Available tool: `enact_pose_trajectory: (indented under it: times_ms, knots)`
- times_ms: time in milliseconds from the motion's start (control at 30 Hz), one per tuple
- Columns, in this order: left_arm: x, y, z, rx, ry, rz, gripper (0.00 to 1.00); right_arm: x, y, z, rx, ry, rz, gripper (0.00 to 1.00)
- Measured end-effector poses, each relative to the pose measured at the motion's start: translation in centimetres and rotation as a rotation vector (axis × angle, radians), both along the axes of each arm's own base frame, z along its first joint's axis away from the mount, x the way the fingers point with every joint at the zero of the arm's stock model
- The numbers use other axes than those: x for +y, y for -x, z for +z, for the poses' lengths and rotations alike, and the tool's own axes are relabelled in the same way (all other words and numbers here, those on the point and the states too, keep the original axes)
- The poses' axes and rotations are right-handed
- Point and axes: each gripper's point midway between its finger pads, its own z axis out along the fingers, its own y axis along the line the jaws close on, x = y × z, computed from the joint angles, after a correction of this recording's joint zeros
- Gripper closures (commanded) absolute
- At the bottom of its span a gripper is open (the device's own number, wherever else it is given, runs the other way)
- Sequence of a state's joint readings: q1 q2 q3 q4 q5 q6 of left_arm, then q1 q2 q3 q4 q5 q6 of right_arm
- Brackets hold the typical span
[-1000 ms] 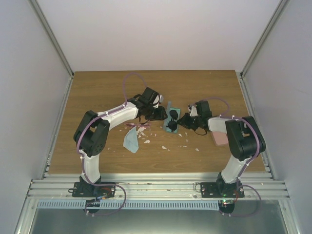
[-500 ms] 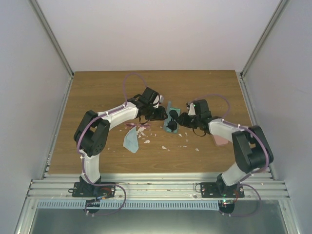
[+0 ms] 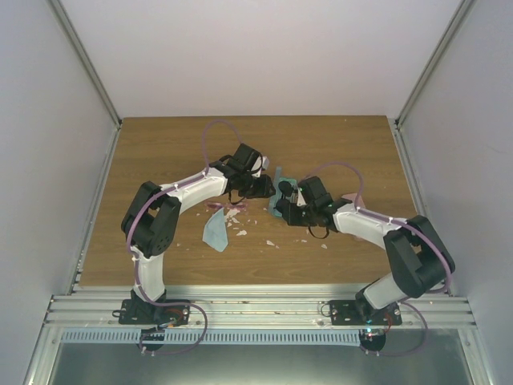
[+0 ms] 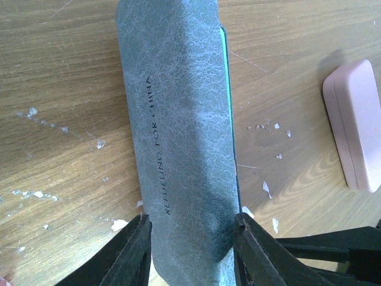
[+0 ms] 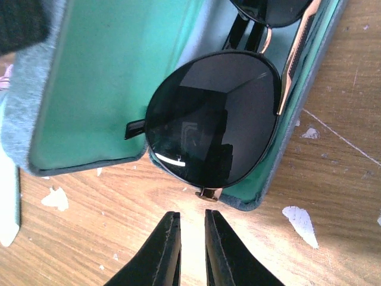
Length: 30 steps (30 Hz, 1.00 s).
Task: Organize the sunglasses
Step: Adjust the sunglasses in the sunglasses case.
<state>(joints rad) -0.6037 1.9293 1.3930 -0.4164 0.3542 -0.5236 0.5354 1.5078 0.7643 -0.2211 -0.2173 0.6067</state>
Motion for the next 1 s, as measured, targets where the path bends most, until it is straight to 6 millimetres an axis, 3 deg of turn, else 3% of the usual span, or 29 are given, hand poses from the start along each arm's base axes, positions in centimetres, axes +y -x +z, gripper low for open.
enact_pose_trajectory:
  times_ms: [400, 1000]
  knots:
    - [0.1, -0.1, 0.0, 0.000, 0.000, 0.003, 0.61, -0.4, 0.1, -2.1, 0.045, 0.042, -0.017, 0.87]
    - [0.1, -0.1, 0.0, 0.000, 0.000, 0.003, 0.61, -0.4, -0.6, -2.0, 0.032, 0.048, -0.070, 0.85]
